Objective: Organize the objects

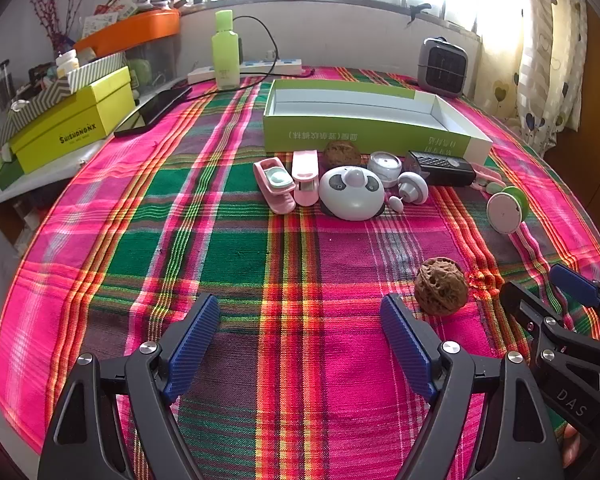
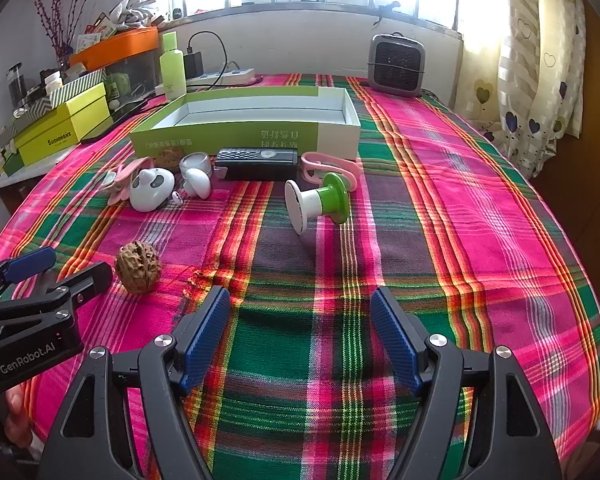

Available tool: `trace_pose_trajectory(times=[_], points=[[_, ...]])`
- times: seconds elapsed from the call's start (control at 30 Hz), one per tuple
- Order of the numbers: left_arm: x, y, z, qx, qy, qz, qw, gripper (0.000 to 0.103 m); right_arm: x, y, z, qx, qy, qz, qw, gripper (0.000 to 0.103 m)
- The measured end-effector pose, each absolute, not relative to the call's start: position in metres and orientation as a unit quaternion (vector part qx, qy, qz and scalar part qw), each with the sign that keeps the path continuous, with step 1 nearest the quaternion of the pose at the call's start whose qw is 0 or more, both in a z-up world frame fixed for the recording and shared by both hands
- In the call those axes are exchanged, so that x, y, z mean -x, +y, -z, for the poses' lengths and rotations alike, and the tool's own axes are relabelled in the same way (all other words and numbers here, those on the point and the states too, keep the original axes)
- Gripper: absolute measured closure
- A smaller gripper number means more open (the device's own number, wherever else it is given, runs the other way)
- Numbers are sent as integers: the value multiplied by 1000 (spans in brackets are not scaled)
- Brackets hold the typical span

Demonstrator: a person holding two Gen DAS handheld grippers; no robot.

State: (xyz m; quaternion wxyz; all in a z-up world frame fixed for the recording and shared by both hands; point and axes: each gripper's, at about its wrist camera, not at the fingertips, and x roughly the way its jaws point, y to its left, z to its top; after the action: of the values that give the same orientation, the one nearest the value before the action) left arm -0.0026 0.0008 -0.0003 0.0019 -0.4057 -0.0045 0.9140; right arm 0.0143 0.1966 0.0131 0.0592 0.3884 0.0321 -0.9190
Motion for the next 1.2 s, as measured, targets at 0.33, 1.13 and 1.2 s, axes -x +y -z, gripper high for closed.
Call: trace_pose_trajectory(times=[0.33,1.13,1.2], points=[[2,-2,2,407,-4,-913,2,20,-15,199,-12,-389,33,918,61,30],[4,-3,2,417,1,-909,7,20,-13,198,-12,-392,41,915,85,30],[2,-4,1,417,-6,-909,8,20,-13,198,-12,-393,42,914,88,30]])
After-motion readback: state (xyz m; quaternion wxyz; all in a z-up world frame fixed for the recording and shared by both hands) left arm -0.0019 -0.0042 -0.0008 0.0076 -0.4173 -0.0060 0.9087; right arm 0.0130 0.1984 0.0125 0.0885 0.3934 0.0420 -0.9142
